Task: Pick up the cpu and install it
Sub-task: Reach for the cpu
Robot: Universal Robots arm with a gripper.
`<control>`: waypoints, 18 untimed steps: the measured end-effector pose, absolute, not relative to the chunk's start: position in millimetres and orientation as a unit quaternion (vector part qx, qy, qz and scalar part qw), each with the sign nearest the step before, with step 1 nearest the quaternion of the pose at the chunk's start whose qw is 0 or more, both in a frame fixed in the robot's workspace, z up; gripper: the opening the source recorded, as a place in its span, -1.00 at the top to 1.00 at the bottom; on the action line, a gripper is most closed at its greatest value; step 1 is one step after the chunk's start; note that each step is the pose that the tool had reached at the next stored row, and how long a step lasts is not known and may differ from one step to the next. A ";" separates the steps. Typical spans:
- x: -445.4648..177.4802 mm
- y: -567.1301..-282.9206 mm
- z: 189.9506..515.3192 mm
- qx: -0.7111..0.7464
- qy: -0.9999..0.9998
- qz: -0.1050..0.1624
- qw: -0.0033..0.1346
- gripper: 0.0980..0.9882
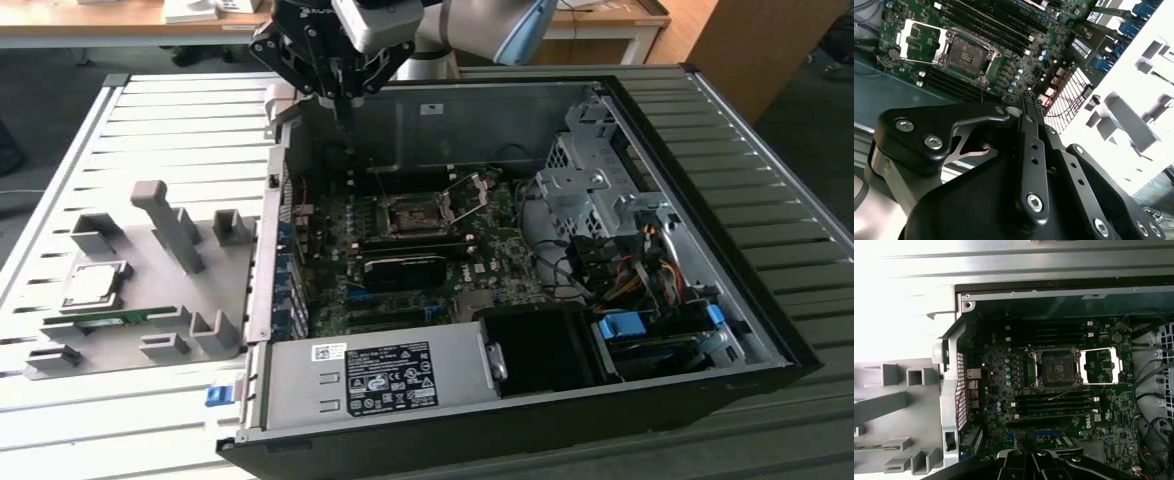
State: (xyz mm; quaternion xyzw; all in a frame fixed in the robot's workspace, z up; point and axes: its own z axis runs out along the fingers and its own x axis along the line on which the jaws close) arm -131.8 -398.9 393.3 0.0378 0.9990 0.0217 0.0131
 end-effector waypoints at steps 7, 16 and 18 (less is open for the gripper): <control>-143.9 -398.9 393.3 0.038 0.999 0.022 0.013 0.98; -157.8 -398.9 393.2 0.038 0.999 0.022 0.013 0.98; -160.8 -398.9 393.2 0.038 0.999 0.022 0.013 0.98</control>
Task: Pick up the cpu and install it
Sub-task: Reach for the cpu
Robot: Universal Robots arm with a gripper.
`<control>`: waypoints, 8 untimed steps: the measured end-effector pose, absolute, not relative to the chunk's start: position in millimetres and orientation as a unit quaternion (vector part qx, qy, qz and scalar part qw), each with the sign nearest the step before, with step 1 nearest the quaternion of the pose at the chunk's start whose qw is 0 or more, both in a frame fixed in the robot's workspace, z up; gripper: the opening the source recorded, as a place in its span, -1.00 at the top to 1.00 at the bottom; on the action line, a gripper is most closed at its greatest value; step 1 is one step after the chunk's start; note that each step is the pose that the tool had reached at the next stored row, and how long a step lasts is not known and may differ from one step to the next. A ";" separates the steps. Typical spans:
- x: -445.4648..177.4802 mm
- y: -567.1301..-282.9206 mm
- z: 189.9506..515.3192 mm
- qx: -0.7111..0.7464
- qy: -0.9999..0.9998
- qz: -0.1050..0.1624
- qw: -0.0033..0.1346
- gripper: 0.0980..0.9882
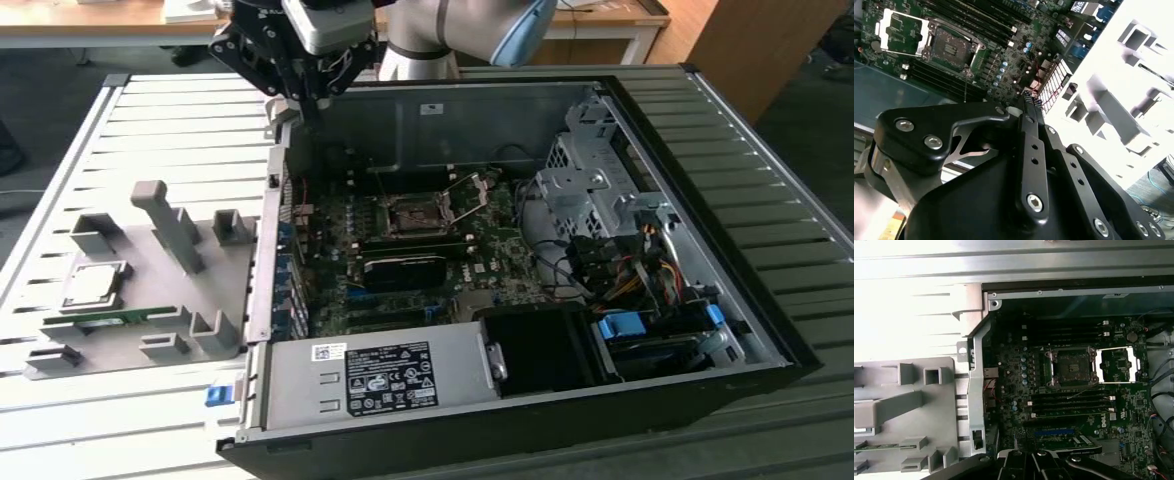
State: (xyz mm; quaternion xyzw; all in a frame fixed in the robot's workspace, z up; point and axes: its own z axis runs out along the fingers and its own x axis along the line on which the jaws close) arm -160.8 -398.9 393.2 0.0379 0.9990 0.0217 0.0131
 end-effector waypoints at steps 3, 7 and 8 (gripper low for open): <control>-165.3 -399.0 393.2 0.038 0.999 0.022 0.013 0.98; -170.8 -398.9 393.1 0.038 0.999 0.022 0.013 0.98; -172.1 -398.9 393.1 0.038 0.999 0.022 0.013 0.98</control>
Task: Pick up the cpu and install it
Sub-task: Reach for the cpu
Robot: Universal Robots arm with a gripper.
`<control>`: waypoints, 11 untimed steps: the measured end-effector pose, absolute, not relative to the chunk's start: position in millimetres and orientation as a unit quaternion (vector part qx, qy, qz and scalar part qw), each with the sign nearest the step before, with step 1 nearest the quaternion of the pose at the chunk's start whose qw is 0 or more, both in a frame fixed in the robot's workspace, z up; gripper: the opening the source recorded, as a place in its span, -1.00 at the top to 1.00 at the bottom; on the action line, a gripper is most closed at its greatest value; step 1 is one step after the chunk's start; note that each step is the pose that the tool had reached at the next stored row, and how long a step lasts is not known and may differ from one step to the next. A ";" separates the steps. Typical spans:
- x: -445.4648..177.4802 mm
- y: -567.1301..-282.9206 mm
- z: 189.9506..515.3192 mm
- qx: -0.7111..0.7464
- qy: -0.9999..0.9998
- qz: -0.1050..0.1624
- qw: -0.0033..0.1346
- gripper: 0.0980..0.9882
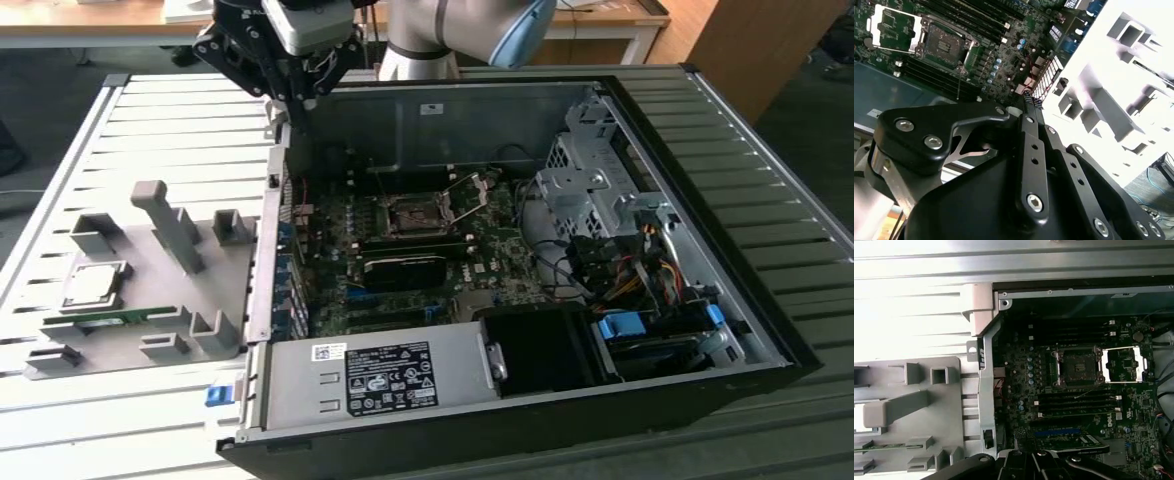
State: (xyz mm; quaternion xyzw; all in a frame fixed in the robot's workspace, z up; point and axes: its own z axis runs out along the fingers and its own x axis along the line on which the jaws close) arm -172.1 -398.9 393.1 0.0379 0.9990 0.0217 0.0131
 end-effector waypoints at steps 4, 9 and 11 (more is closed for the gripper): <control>-177.2 -398.9 393.1 0.038 0.999 0.022 0.013 0.98; -183.7 -398.9 393.0 0.038 0.999 0.022 0.013 0.98; -186.2 -398.9 393.0 0.038 0.999 0.022 0.013 0.98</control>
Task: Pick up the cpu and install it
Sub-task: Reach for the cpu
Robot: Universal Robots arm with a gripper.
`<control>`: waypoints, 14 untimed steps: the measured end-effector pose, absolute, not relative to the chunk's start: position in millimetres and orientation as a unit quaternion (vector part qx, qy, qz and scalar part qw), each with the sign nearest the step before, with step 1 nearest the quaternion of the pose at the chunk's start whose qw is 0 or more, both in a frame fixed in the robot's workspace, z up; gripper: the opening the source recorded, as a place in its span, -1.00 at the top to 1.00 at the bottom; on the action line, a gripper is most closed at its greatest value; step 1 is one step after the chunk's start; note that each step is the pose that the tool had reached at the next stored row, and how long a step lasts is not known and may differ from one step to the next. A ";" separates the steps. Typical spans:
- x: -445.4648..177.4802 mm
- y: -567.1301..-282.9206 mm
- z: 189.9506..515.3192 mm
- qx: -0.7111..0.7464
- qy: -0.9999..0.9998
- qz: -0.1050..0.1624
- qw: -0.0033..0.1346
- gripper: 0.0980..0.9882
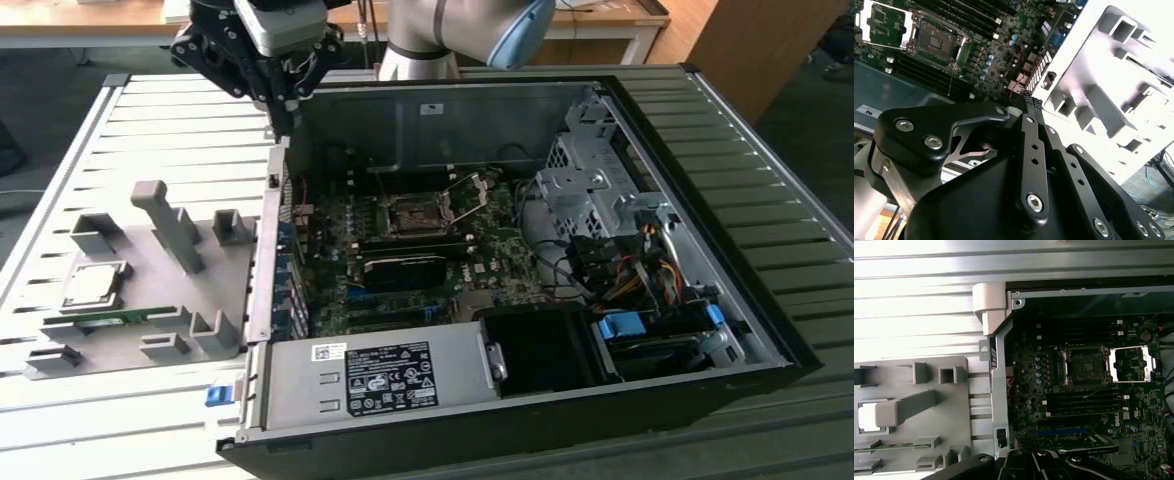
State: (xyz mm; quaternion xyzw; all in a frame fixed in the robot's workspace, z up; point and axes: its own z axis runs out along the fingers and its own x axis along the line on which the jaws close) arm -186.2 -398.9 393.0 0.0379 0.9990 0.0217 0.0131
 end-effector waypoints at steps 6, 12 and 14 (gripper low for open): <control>-193.5 -399.0 392.9 0.038 0.999 0.022 0.013 0.98; -200.8 -399.0 392.8 0.038 0.999 0.022 0.013 0.98; -204.8 -398.9 392.8 0.038 0.999 0.022 0.013 0.98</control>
